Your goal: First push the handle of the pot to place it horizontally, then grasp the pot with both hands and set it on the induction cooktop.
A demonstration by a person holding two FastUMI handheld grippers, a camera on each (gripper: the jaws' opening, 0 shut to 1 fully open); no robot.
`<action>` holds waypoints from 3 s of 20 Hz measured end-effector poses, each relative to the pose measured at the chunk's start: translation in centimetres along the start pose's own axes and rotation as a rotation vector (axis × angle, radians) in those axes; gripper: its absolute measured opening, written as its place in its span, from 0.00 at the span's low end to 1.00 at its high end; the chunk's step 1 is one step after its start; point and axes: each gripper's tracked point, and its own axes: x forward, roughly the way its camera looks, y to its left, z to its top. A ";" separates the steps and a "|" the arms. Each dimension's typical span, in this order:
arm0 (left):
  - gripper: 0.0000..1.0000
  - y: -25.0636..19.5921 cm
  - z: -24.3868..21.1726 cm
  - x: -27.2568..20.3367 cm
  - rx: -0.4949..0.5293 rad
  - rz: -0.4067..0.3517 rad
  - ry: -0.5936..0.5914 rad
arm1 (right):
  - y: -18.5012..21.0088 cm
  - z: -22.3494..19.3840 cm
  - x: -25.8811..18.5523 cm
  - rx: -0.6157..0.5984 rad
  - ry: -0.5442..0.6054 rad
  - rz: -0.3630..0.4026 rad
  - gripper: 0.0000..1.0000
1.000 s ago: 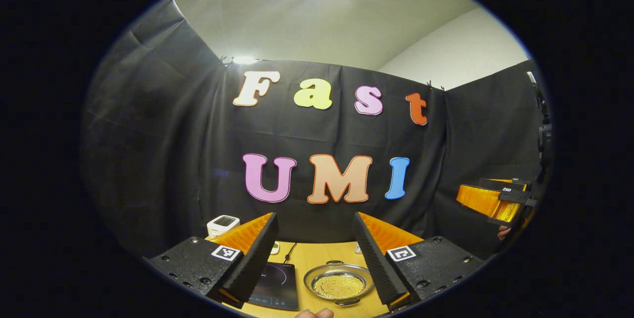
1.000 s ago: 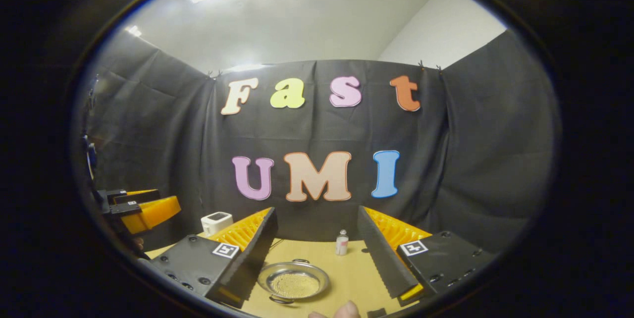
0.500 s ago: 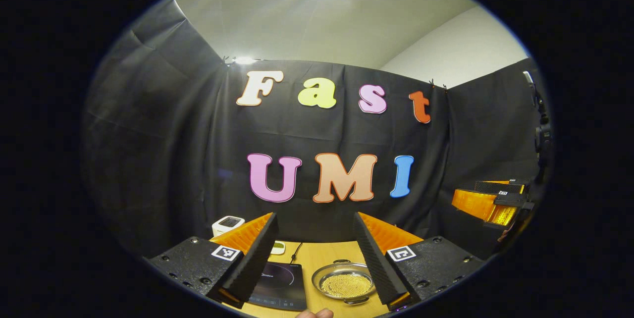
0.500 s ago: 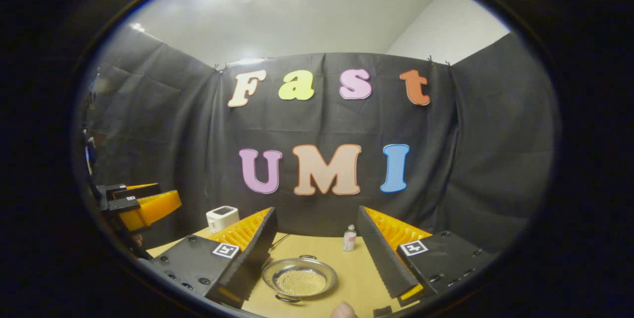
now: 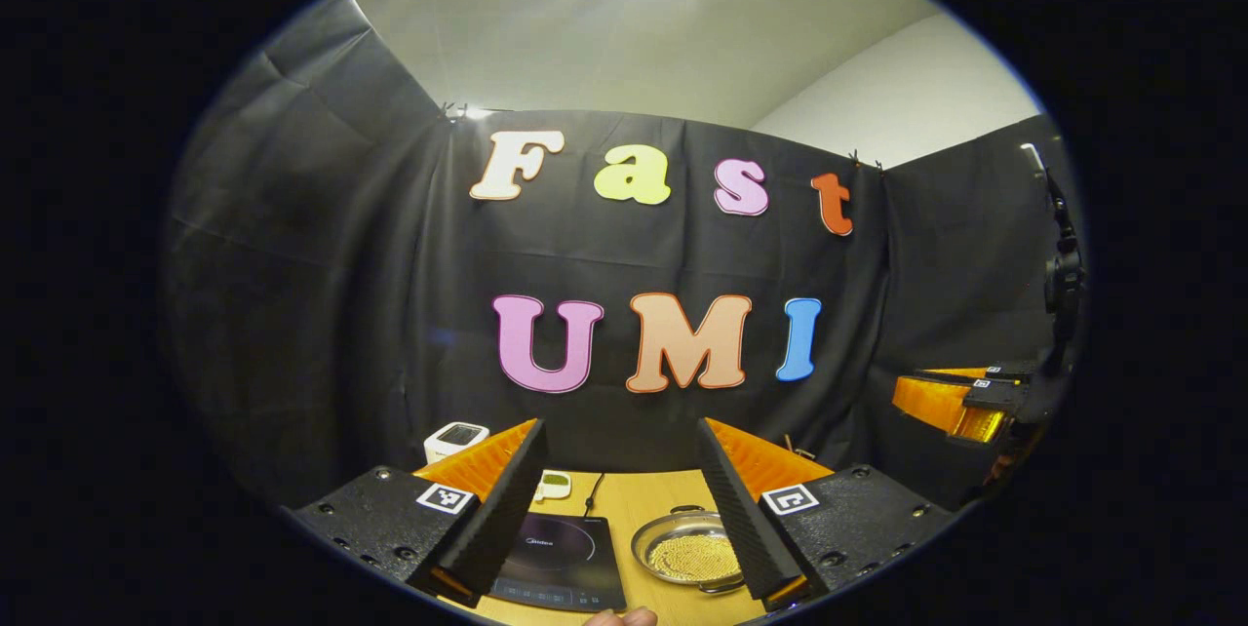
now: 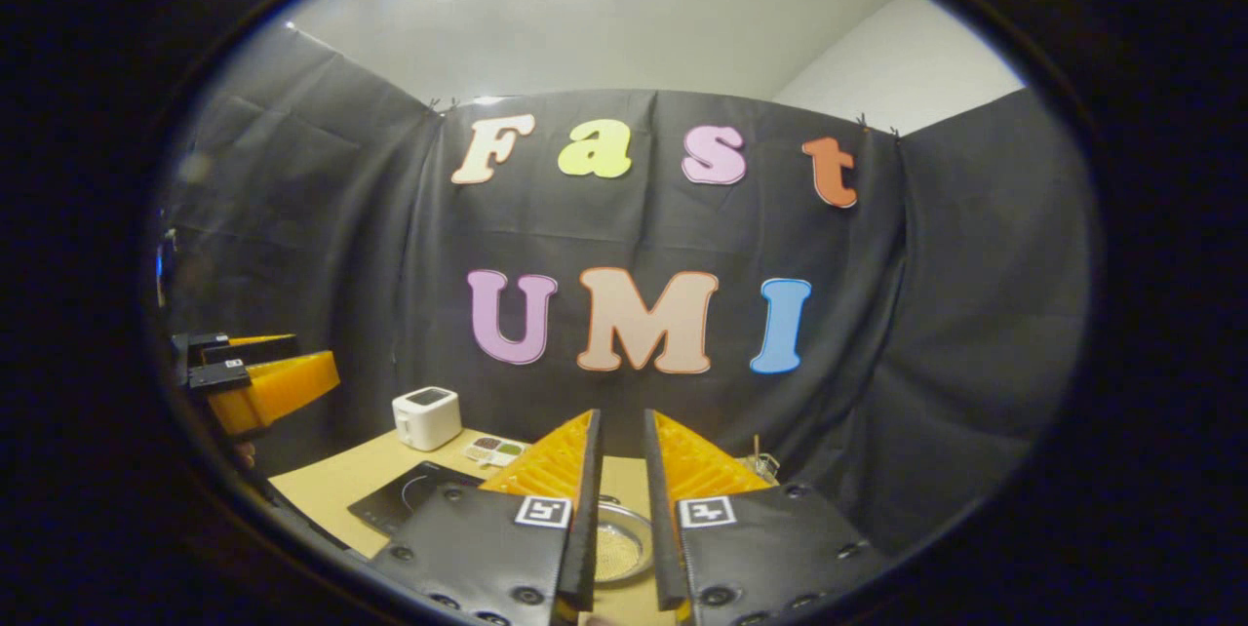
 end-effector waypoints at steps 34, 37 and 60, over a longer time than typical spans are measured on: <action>0.89 4.6 -10.3 11.6 0.050 0.048 0.254 | 11.0 -30.9 7.3 0.137 0.694 0.315 0.03; 0.90 7.4 -12.8 12.2 0.006 0.019 0.290 | 13.0 -34.9 6.4 0.129 0.800 0.271 0.03; 0.93 13.9 -16.4 10.5 -0.048 0.014 0.350 | 11.4 -46.3 3.2 0.145 1.114 0.084 0.03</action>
